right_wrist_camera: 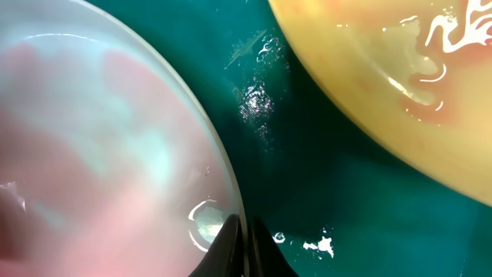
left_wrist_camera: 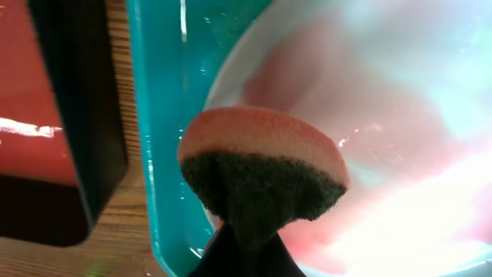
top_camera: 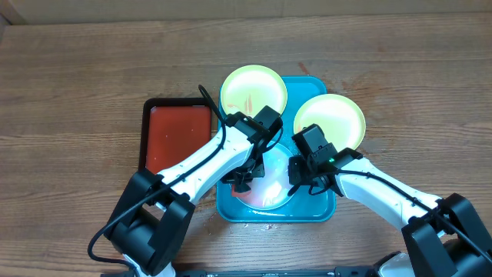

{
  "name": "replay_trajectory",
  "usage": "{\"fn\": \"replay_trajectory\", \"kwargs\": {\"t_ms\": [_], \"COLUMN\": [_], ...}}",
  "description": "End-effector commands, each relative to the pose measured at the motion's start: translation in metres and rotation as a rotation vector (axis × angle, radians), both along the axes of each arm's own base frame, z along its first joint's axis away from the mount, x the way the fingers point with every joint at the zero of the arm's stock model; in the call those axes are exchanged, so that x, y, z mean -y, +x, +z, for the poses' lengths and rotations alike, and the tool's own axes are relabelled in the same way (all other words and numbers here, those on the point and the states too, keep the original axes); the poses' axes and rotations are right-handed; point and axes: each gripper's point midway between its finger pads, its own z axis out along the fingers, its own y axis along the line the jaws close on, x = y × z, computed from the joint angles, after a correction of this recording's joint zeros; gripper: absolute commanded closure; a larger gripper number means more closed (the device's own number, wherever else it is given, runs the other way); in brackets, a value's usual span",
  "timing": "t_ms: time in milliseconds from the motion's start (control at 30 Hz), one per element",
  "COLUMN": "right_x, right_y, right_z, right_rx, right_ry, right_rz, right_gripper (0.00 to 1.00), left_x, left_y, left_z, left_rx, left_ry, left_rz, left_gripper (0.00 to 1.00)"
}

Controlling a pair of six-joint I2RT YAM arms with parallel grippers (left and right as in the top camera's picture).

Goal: Clean dirty plates on tray and stack at the side
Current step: 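Scrub the white plate with the sponge while right gripper holds its rim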

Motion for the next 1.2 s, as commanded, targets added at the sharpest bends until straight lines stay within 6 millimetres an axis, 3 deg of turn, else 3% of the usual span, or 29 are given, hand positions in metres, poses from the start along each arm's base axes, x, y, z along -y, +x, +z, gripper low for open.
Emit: {"fn": "replay_trajectory", "kwargs": {"t_ms": [0, 133, 200, 333, 467, 600, 767, 933, 967, 1167], "right_x": [0.005, 0.005, 0.005, 0.005, 0.002, 0.002, 0.002, 0.002, 0.002, 0.002], "right_y": [0.002, 0.003, 0.003, 0.003, 0.001, 0.001, 0.001, 0.001, 0.001, 0.001], "right_z": [0.000, 0.001, 0.001, 0.001, 0.001, 0.001, 0.001, 0.001, 0.001, 0.001], "right_rx": [0.015, 0.017, 0.019, 0.018, 0.008, 0.008, 0.008, 0.008, 0.008, 0.009], "right_ry": [-0.027, -0.025, -0.024, -0.024, -0.010, -0.009, -0.009, -0.010, -0.010, -0.010], "right_rz": [-0.004, -0.005, -0.004, -0.005, 0.002, 0.002, 0.001, 0.002, 0.002, 0.001], "right_gripper": [0.96, 0.96, 0.96, 0.96, 0.96, 0.96, 0.96, 0.96, 0.96, 0.96], "left_x": [-0.007, 0.005, 0.018, 0.050, 0.075, 0.094, 0.073, 0.024, 0.005, -0.038], "left_y": [0.011, 0.022, 0.027, 0.025, 0.007, -0.010, -0.022, -0.022, -0.020, -0.014], "left_z": [0.035, 0.059, 0.055, 0.025, -0.010, -0.029, -0.042, -0.044, -0.044, -0.038], "left_rx": [0.120, 0.219, 0.231, 0.178, 0.017, -0.122, -0.186, -0.179, -0.164, -0.101], "left_ry": [-0.036, -0.129, -0.168, -0.262, -0.366, -0.453, -0.357, -0.152, -0.070, 0.142], "left_rz": [0.034, 0.034, 0.021, -0.007, -0.008, -0.003, 0.031, 0.092, 0.100, 0.078], "left_gripper": [0.96, 0.96, 0.96, 0.96, 0.96, 0.96, 0.96, 0.96, 0.96, 0.96]}}
